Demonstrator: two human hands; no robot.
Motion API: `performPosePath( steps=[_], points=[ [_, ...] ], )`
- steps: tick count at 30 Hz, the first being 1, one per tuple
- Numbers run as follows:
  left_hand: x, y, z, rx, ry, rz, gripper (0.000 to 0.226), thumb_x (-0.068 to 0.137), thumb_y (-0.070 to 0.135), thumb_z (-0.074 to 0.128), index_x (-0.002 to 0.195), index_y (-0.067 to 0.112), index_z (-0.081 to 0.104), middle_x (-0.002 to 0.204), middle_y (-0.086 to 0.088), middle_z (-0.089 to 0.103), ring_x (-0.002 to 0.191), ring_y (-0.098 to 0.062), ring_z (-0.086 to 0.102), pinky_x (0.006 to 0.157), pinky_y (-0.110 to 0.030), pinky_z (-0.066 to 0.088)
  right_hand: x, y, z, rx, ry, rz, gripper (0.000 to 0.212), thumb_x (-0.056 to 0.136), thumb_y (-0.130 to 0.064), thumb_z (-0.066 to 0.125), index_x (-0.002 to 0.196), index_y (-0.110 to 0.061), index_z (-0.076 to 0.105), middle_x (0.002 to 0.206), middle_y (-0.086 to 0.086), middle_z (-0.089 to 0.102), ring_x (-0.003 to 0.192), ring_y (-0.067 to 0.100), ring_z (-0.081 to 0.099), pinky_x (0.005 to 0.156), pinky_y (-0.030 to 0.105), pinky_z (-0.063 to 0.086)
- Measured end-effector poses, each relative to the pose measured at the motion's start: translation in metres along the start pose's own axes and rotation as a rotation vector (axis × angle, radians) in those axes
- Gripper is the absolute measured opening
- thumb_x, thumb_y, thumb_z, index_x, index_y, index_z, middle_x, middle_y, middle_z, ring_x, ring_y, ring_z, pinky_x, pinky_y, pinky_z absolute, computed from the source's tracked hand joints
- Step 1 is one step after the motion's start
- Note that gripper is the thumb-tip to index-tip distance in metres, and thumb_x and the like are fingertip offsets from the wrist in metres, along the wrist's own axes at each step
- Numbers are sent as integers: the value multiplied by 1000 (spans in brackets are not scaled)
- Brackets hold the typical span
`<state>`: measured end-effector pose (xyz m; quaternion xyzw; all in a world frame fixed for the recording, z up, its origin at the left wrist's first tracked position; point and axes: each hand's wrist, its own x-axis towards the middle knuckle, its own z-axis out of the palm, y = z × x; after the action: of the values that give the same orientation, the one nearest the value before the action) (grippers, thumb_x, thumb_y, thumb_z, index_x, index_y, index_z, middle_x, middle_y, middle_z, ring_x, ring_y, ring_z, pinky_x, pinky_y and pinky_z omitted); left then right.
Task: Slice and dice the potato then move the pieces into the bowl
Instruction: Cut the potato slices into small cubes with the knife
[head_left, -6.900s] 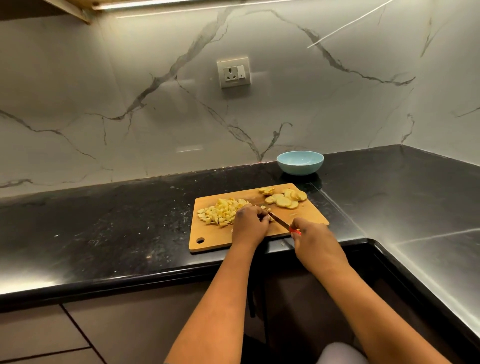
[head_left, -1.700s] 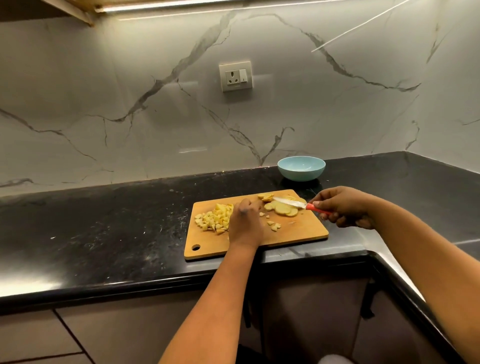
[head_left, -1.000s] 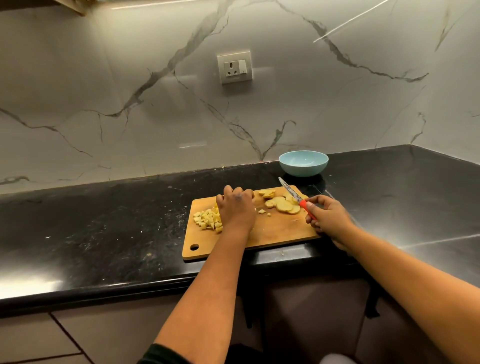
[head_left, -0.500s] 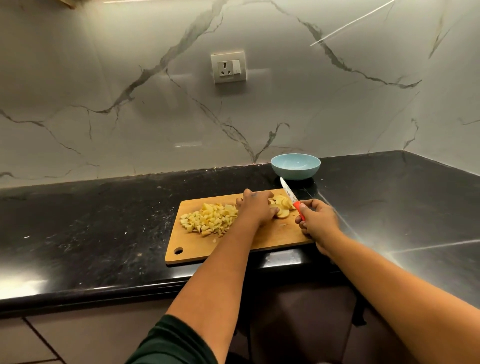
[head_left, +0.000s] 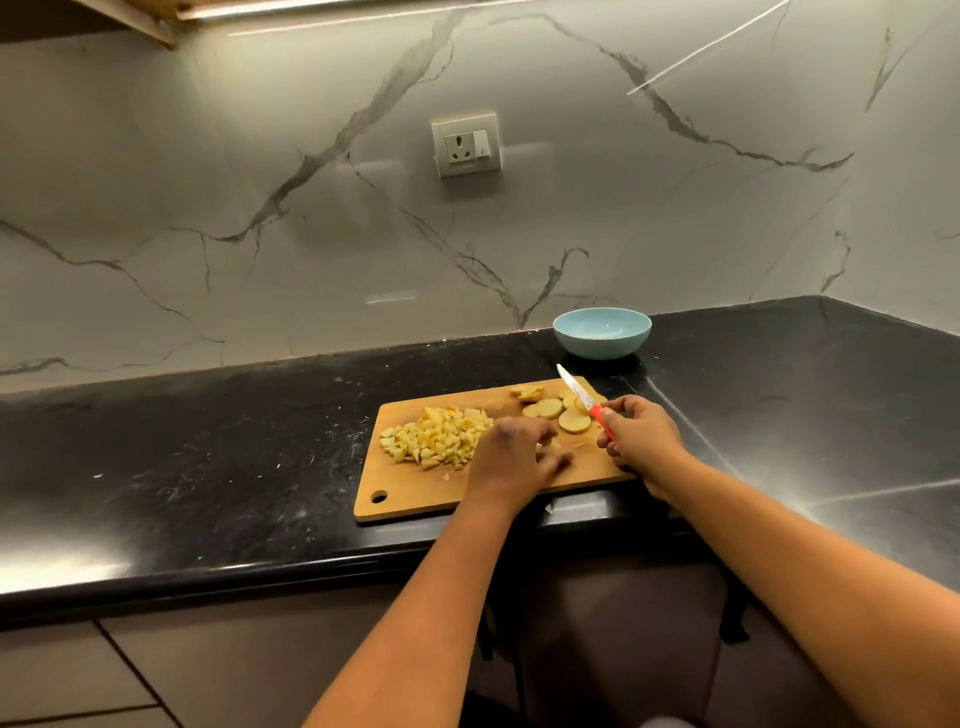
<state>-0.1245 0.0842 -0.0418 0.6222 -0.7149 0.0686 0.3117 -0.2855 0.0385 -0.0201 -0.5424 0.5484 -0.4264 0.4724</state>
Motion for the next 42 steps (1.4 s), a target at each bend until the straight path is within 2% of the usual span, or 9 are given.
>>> performPosePath(
  steps=[4, 7, 10, 17, 21, 25, 29, 34, 42],
  points=[
    [-8, -8, -8, -133, -61, -57, 40, 89, 43, 67, 121, 20, 68, 117, 1, 68, 112, -16, 54, 98, -30, 45, -13, -10, -2, -246, -57, -75, 13, 96, -30, 58, 105, -20, 60, 74, 6, 66, 54, 12, 51, 49, 26, 41],
    [-5, -12, -7, -113, -155, -156, 44, 92, 42, 62, 130, 21, 62, 130, -2, 62, 126, -20, 45, 105, -35, 40, -24, -26, -7, -529, -44, -220, 17, 97, -26, 56, 114, -24, 55, 90, 3, 65, 69, 9, 63, 57, 25, 50],
    [-1, -9, -4, -77, -158, -196, 38, 95, 42, 58, 126, 21, 64, 128, -3, 61, 124, -20, 45, 103, -37, 40, -36, -41, -11, -714, -82, -278, 21, 97, -24, 57, 118, -22, 55, 103, 4, 62, 77, 12, 67, 70, 29, 57],
    [-2, -7, -5, -101, -137, -234, 30, 95, 38, 56, 117, 21, 69, 120, -2, 67, 115, -20, 53, 98, -37, 43, -59, -48, -3, -919, -90, -328, 25, 97, -14, 55, 122, -16, 55, 102, 7, 60, 85, 18, 60, 78, 31, 56],
    [-5, -6, -5, -80, -108, -251, 35, 94, 39, 57, 117, 16, 68, 116, -5, 67, 111, -22, 56, 97, -36, 47, -64, -51, -5, -953, -101, -328, 27, 95, -12, 57, 122, -15, 58, 110, 6, 61, 88, 17, 57, 76, 27, 52],
    [-6, -8, -2, -83, -74, -257, 31, 94, 41, 58, 109, 16, 70, 110, -4, 67, 106, -20, 56, 91, -33, 47, -63, -51, -9, -964, -70, -363, 24, 96, -17, 57, 120, -16, 60, 98, 0, 56, 82, 14, 55, 72, 23, 46],
    [-6, -7, -2, -81, -38, -239, 27, 95, 38, 59, 103, 16, 72, 107, -4, 69, 105, -19, 55, 89, -32, 45, -65, -48, -5, -1002, -81, -360, 23, 95, -13, 58, 116, -20, 61, 94, 2, 57, 75, 14, 55, 66, 23, 50],
    [-5, -9, 0, -57, -39, -234, 30, 95, 38, 59, 108, 14, 72, 112, -5, 69, 111, -21, 54, 93, -35, 45, -65, -42, 5, -1088, -84, -346, 22, 93, -11, 60, 113, -19, 62, 97, 5, 60, 81, 18, 59, 79, 33, 57],
    [-1, -11, 2, -50, -64, -236, 32, 95, 39, 59, 113, 16, 71, 117, -4, 68, 114, -21, 53, 95, -35, 45, -73, -43, 13, -1124, -141, -364, 23, 93, -9, 58, 113, -19, 62, 97, 5, 61, 84, 19, 58, 80, 33, 56]
  ],
)
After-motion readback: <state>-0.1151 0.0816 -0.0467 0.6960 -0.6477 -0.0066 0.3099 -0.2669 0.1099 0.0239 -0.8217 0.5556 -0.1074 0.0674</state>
